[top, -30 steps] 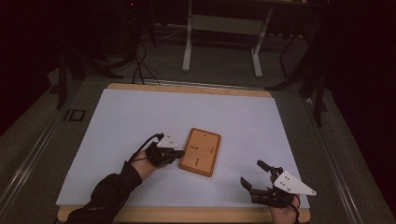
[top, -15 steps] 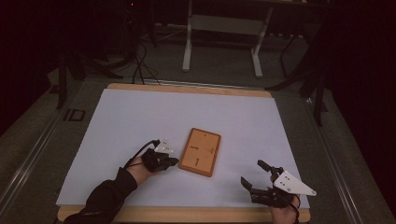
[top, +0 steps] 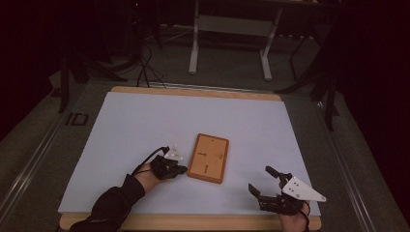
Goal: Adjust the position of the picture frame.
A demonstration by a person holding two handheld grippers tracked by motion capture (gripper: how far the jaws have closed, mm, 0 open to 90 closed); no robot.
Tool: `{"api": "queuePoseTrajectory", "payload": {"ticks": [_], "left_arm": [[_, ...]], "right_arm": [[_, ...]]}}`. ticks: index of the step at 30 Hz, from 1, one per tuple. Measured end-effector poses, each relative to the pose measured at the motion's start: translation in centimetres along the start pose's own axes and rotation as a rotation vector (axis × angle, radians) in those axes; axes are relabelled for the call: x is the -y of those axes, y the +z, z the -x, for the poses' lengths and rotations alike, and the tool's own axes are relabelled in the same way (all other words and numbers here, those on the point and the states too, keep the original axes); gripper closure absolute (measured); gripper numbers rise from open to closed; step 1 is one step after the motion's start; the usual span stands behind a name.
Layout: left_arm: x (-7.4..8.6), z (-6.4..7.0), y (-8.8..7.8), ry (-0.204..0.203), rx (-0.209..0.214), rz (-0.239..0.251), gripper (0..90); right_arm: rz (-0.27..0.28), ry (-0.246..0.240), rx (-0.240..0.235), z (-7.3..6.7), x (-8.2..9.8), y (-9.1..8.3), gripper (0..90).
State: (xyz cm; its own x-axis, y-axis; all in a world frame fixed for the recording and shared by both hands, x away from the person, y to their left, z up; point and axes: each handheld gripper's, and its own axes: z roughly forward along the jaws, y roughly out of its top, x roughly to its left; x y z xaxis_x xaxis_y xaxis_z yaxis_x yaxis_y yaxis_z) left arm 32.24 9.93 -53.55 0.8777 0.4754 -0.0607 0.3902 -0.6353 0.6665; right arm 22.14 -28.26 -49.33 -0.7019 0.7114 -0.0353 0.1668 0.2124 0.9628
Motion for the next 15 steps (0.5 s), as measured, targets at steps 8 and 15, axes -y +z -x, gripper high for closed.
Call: {"api": "queuePoseTrajectory", "payload": {"ticks": [8, 15], "left_arm": [[-1.0, 1.2, 1.0, 0.023, 0.038, -0.004, 90.0], [-1.8, 2.2, 1.9, 0.043, 0.08, 0.0, 89.9]], "right_arm": [[0.0, 0.004, -0.003, 0.0, 0.0, 0.0, 14.4], [-0.002, 0.004, -0.006, 0.0, 0.0, 0.0, 14.4]]}}
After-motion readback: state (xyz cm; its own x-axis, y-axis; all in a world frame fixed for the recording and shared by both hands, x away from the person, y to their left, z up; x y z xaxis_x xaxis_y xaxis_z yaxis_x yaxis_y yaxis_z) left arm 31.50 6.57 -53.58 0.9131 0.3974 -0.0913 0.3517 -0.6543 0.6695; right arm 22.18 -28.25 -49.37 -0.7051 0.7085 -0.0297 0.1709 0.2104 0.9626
